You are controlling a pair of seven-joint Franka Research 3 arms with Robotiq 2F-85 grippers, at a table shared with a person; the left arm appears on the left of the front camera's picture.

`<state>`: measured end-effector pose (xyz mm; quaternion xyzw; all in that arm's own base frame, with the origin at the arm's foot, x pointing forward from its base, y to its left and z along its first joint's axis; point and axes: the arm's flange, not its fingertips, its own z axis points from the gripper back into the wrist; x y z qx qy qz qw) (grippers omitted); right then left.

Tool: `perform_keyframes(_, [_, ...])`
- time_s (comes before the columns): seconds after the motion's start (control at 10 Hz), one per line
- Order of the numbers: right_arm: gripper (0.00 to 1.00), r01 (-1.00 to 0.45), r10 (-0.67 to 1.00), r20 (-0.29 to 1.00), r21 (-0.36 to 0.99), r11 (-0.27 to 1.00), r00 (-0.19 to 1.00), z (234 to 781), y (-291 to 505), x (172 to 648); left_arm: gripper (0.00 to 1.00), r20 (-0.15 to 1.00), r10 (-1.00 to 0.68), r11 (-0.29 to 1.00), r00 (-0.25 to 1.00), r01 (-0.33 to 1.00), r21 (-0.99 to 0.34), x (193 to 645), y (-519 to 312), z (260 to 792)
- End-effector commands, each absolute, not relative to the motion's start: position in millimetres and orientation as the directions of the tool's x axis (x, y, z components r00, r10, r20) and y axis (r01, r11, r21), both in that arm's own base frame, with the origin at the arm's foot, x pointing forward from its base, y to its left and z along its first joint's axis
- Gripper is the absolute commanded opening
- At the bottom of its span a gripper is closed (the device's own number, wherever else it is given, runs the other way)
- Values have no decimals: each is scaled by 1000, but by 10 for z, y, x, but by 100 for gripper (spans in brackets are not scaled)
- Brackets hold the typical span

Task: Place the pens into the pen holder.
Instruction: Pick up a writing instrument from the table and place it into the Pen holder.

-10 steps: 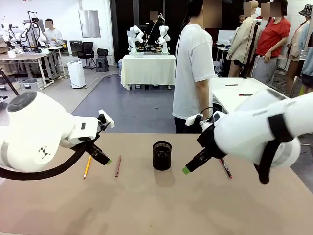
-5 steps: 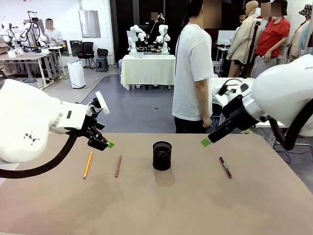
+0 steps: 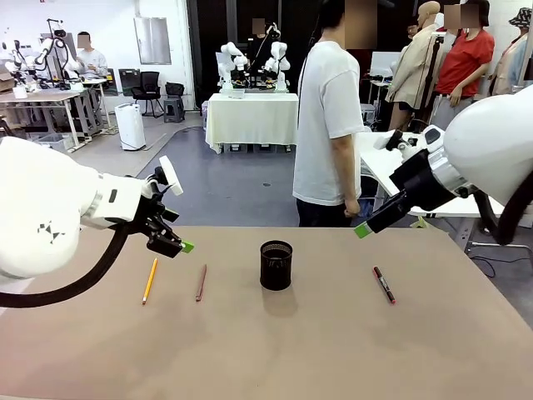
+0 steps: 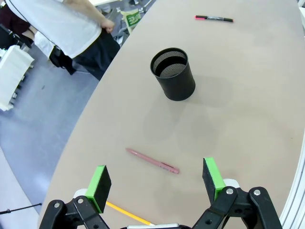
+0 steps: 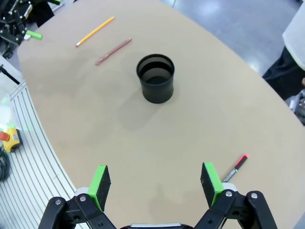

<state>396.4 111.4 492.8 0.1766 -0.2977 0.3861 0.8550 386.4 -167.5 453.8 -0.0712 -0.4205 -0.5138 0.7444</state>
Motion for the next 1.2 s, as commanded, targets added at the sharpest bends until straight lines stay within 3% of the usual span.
perform_keyframes(0.0, [100,-764,544,648,94,638,534,4908,1130,3978,100,697,-705,477,128,814,332,3862,-1683,4580])
perform_keyframes(0.3, [100,-764,544,648,94,638,534,4908,1130,3978,100,696,-708,460,117,824,330,3860,-1684,4538])
perform_keyframes(0.5, [100,-772,554,648,85,630,523,4958,1021,4003,100,566,-782,415,260,895,164,3898,-1526,4685])
perform_keyframes(0.7, [100,-782,538,678,88,617,501,5007,842,4002,100,534,-783,400,320,916,38,3943,-1491,4869])
perform_keyframes(1.1, [100,-833,563,710,60,549,422,5379,416,3918,100,686,-654,437,320,899,-3,3967,-1223,5298])
